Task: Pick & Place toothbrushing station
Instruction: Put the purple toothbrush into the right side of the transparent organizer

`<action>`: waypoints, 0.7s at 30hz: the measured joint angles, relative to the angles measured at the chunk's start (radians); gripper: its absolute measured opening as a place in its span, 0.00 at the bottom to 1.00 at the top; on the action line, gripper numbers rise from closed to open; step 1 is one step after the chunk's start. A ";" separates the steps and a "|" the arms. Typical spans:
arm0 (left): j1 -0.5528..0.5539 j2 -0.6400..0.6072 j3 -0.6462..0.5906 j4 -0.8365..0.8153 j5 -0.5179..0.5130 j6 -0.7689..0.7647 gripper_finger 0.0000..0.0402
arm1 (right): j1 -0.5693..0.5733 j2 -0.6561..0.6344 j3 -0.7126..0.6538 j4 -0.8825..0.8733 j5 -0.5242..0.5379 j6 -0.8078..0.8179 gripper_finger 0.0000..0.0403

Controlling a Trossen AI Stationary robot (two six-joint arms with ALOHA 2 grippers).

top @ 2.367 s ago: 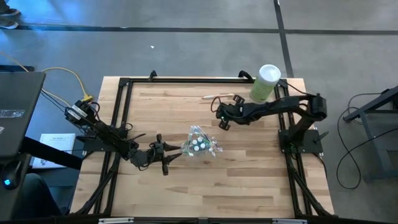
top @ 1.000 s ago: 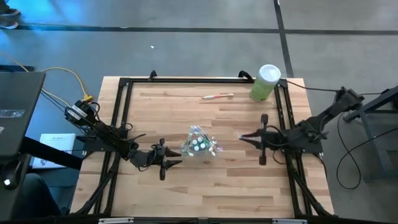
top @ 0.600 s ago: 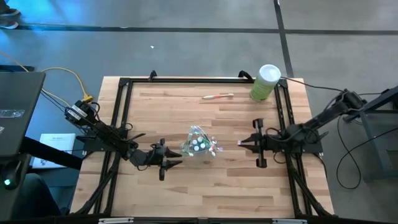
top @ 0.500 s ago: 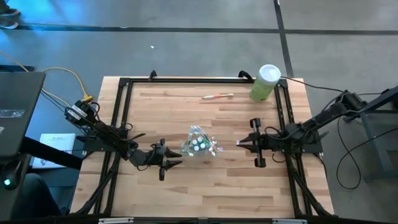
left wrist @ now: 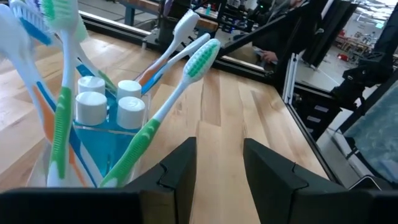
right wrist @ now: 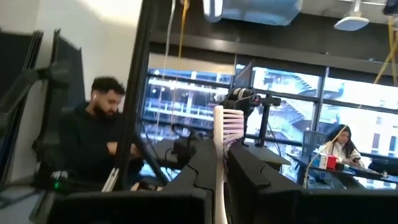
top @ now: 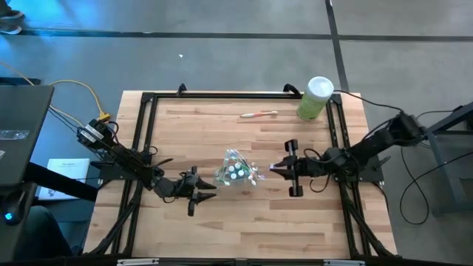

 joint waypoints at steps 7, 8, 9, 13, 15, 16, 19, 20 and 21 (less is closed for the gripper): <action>0.000 0.000 0.000 -0.003 0.000 0.000 0.32 | 0.000 0.039 0.000 0.110 0.000 0.006 0.02; 0.000 0.000 0.000 -0.003 0.000 0.000 0.32 | 0.000 0.039 0.000 0.111 0.001 0.005 0.02; 0.000 0.000 0.000 -0.003 0.000 0.000 0.32 | 0.000 0.039 0.000 0.112 0.001 0.005 0.02; 0.000 0.000 0.000 -0.003 0.000 0.000 0.32 | 0.000 0.039 0.000 0.113 0.001 0.002 0.02; 0.000 0.000 0.000 -0.003 0.000 0.000 0.32 | -0.007 0.039 0.000 0.121 0.011 -0.004 0.02; 0.000 0.000 0.000 -0.003 0.000 0.000 0.32 | -0.015 0.039 0.000 0.123 0.018 -0.004 0.02; 0.000 0.000 0.000 -0.003 0.000 0.000 0.32 | -0.049 0.054 0.000 0.129 0.011 0.022 0.02; 0.000 0.000 0.000 -0.003 0.000 0.000 0.32 | -0.062 0.067 0.000 0.131 -0.004 0.032 0.02; 0.000 0.000 0.000 -0.003 0.000 0.000 0.32 | -0.073 0.078 0.000 0.129 -0.032 0.041 0.02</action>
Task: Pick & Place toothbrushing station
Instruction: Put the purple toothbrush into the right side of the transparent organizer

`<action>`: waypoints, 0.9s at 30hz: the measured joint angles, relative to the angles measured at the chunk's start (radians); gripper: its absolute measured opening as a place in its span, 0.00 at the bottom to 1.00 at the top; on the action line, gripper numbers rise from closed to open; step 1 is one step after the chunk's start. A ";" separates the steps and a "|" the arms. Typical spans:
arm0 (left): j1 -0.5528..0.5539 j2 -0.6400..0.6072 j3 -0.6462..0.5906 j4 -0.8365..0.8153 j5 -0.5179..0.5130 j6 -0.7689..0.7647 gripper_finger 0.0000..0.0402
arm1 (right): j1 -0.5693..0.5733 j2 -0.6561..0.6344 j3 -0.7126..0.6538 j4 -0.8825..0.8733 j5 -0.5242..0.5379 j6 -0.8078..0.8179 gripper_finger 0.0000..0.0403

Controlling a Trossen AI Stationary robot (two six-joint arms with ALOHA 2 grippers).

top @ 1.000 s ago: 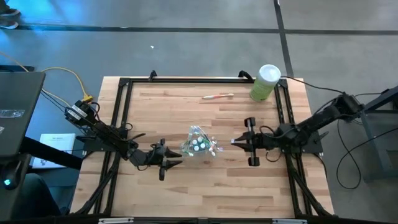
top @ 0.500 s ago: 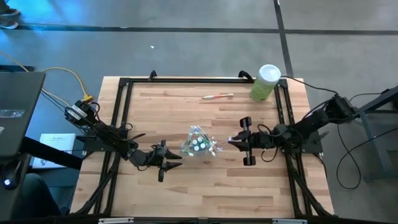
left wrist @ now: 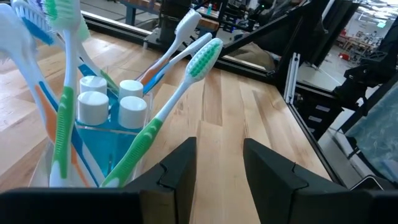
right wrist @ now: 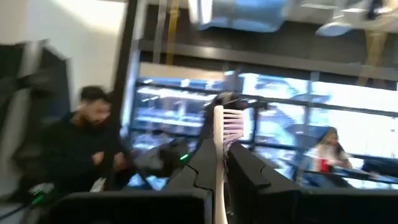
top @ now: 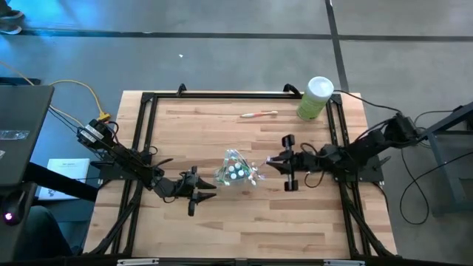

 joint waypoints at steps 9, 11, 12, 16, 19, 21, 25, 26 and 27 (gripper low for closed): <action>0.000 0.000 0.000 0.000 0.000 0.000 0.32 | -0.084 0.139 0.014 0.062 -0.100 0.063 0.02; 0.000 0.000 0.000 0.000 -0.001 0.000 0.32 | -0.106 0.155 0.031 0.064 -0.118 0.082 0.02; 0.000 0.000 0.000 0.000 -0.001 0.000 0.32 | -0.117 0.167 0.043 0.065 -0.140 0.098 0.02; 0.000 0.006 0.000 0.001 -0.002 0.000 0.32 | -0.131 0.207 0.084 0.060 -0.183 0.128 0.02; 0.000 0.010 0.000 -0.002 -0.002 0.000 0.32 | -0.130 0.232 0.101 0.057 -0.183 0.137 0.02; 0.000 0.014 0.000 -0.009 -0.003 0.001 0.32 | -0.127 0.253 0.103 0.055 -0.179 0.156 0.02; 0.000 0.014 0.000 -0.020 -0.003 0.001 0.32 | -0.104 0.294 0.097 0.051 -0.084 0.172 0.02; 0.000 0.014 0.000 -0.027 -0.003 0.001 0.32 | -0.099 0.311 0.097 0.051 -0.053 0.169 0.02; 0.000 0.014 0.000 -0.026 -0.003 0.001 0.32 | -0.094 0.329 0.097 0.050 -0.025 0.168 0.02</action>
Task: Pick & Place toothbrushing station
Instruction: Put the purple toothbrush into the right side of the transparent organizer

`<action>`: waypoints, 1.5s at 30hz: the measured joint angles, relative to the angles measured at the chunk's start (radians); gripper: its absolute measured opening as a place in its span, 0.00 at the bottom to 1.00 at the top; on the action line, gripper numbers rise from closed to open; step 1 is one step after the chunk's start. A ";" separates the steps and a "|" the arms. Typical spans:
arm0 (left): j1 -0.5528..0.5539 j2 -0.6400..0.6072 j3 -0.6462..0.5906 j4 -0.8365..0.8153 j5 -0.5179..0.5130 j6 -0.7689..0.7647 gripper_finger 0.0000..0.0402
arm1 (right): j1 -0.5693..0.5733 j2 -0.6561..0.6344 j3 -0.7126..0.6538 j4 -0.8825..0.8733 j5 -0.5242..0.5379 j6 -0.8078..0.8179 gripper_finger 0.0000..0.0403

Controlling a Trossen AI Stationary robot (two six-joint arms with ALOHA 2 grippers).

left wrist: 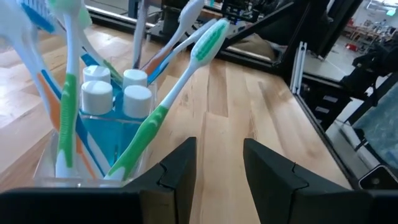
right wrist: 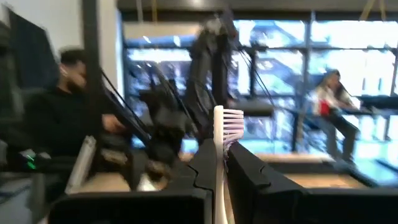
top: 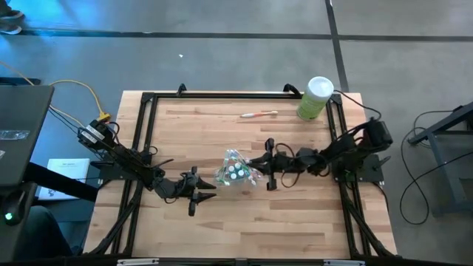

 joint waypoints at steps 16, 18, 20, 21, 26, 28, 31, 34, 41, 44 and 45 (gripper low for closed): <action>0.003 0.000 0.000 -0.028 -0.002 0.001 0.32 | 0.027 0.143 -0.002 0.011 0.223 0.109 0.04; 0.003 0.000 0.000 -0.030 -0.003 0.007 0.32 | 0.035 0.132 -0.002 -0.003 0.250 0.114 0.04; 0.003 0.000 0.000 -0.034 -0.003 0.010 0.32 | 0.040 0.126 -0.002 -0.031 0.280 0.133 0.04; 0.003 0.000 0.000 -0.037 -0.003 0.010 0.32 | 0.040 0.126 -0.002 -0.044 0.294 0.135 0.05; 0.003 0.000 0.000 -0.037 -0.003 0.014 0.32 | 0.052 0.126 0.000 -0.071 0.320 0.130 0.15; 0.003 0.000 0.000 -0.036 -0.003 0.035 0.32 | 0.053 0.126 0.000 -0.077 0.317 0.129 0.21; 0.003 0.000 0.000 -0.035 -0.003 0.072 0.32 | 0.053 0.119 0.000 -0.090 0.316 0.127 0.32; 0.003 0.000 0.000 -0.035 -0.003 0.089 0.32 | 0.053 0.116 0.000 -0.095 0.318 0.127 0.43; 0.005 -0.001 0.000 -0.037 -0.008 0.150 0.32 | 0.053 -0.021 -0.002 -0.325 0.312 0.121 0.63; 0.015 -0.001 0.000 -0.041 -0.011 0.183 0.32 | 0.053 -0.137 -0.002 -0.502 0.310 0.120 0.66; 0.018 -0.001 0.000 -0.042 -0.011 0.189 0.32 | 0.052 -0.175 -0.002 -0.556 0.310 0.121 0.67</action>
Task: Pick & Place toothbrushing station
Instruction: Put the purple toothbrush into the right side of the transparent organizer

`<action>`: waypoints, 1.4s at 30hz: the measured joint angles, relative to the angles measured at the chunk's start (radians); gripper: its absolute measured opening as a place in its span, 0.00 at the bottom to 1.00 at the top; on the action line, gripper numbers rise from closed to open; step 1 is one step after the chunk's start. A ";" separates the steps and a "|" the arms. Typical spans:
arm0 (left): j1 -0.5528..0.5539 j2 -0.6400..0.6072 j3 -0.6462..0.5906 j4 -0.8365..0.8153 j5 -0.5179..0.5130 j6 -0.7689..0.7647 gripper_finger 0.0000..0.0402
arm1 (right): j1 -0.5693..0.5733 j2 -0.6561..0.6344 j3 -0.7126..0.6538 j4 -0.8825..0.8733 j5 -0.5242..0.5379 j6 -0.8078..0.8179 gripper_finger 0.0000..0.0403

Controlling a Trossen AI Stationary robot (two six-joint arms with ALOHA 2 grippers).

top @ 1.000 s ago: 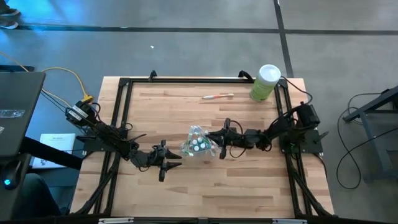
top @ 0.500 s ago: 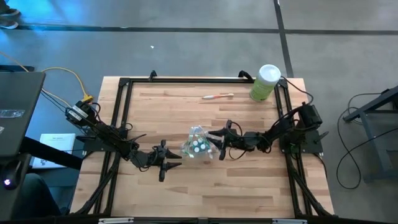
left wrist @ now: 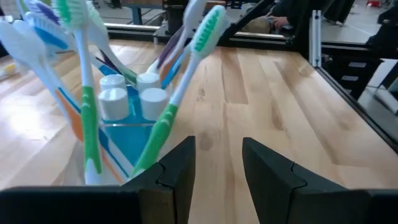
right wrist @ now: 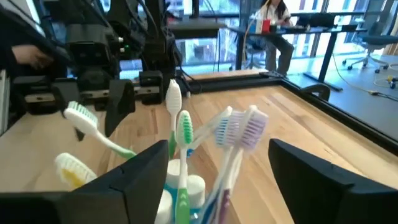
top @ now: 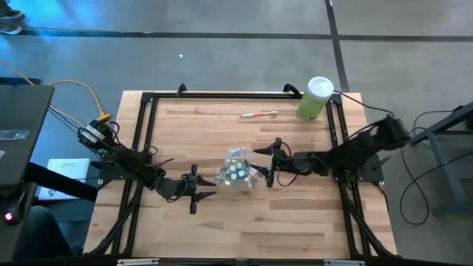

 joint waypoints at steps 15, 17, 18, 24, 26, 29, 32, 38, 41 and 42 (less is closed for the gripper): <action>0.070 0.000 0.000 -0.007 0.083 -0.030 0.32 | -0.013 -0.308 0.000 -0.278 -0.031 0.010 0.65; 0.078 0.000 0.000 -0.007 0.100 -0.046 0.32 | -0.037 -0.280 0.005 -0.269 -0.050 0.033 0.65; 0.082 0.000 0.000 -0.007 0.106 -0.049 0.32 | -0.048 -0.269 0.006 -0.262 -0.068 0.048 0.65; 0.090 0.000 0.000 -0.008 0.122 -0.052 0.32 | -0.101 -0.198 0.006 -0.161 -0.204 0.115 0.65; 0.090 0.000 0.000 -0.011 0.123 -0.052 0.32 | -0.114 -0.173 0.012 -0.155 -0.239 0.142 0.65; 0.090 0.000 0.000 -0.013 0.123 -0.054 0.32 | -0.126 -0.137 0.026 -0.155 -0.259 0.162 0.65; 0.090 0.000 0.000 -0.014 0.123 -0.057 0.32 | -0.136 -0.092 0.051 -0.153 -0.262 0.162 0.65; 0.090 0.000 0.000 -0.015 0.124 -0.059 0.32 | -0.159 -0.029 0.087 -0.153 -0.275 0.163 0.65; 0.090 0.000 0.000 -0.015 0.125 -0.059 0.32 | -0.168 -0.012 0.087 -0.164 -0.277 0.166 0.65; 0.090 0.000 0.000 -0.017 0.125 -0.059 0.32 | -0.171 -0.010 0.087 -0.169 -0.271 0.169 0.65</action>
